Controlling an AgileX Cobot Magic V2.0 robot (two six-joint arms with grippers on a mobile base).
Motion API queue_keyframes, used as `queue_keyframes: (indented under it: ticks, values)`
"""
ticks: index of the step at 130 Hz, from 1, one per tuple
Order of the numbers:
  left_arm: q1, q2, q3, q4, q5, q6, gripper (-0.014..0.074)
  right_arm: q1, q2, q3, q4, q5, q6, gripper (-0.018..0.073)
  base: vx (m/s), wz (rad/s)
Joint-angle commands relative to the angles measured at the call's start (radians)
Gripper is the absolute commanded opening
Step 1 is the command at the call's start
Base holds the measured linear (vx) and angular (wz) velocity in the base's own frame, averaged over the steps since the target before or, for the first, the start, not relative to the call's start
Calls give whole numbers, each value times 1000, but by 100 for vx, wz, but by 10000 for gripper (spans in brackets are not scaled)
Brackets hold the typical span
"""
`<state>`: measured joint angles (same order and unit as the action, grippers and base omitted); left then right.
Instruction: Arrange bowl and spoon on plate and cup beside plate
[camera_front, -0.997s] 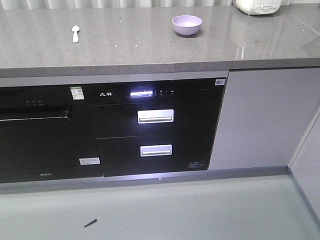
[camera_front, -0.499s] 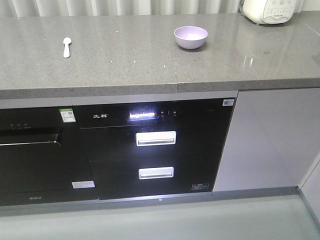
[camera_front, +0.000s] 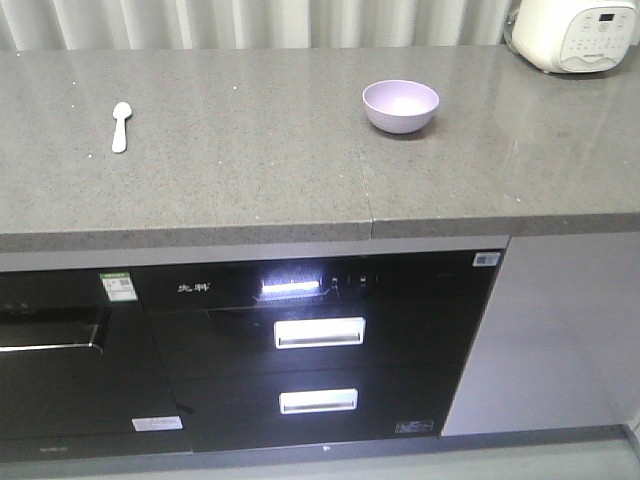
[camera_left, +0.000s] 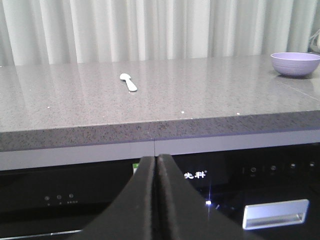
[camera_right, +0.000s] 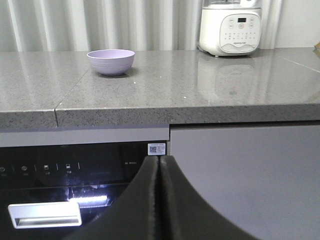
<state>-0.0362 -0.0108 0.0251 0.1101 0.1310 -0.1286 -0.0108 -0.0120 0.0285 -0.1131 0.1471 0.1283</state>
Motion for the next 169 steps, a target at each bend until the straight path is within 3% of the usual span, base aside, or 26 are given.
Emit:
queue_keyframes:
  ticks: [1, 169]
  values:
    - [1, -16, 10, -6, -73, -9, -6, 1, -3, 7, -6, -75, -12, -8, 26, 4]
    - [1, -16, 10, -6, -73, -9, -6, 1, -3, 7, -6, -75, -12, -8, 18, 2]
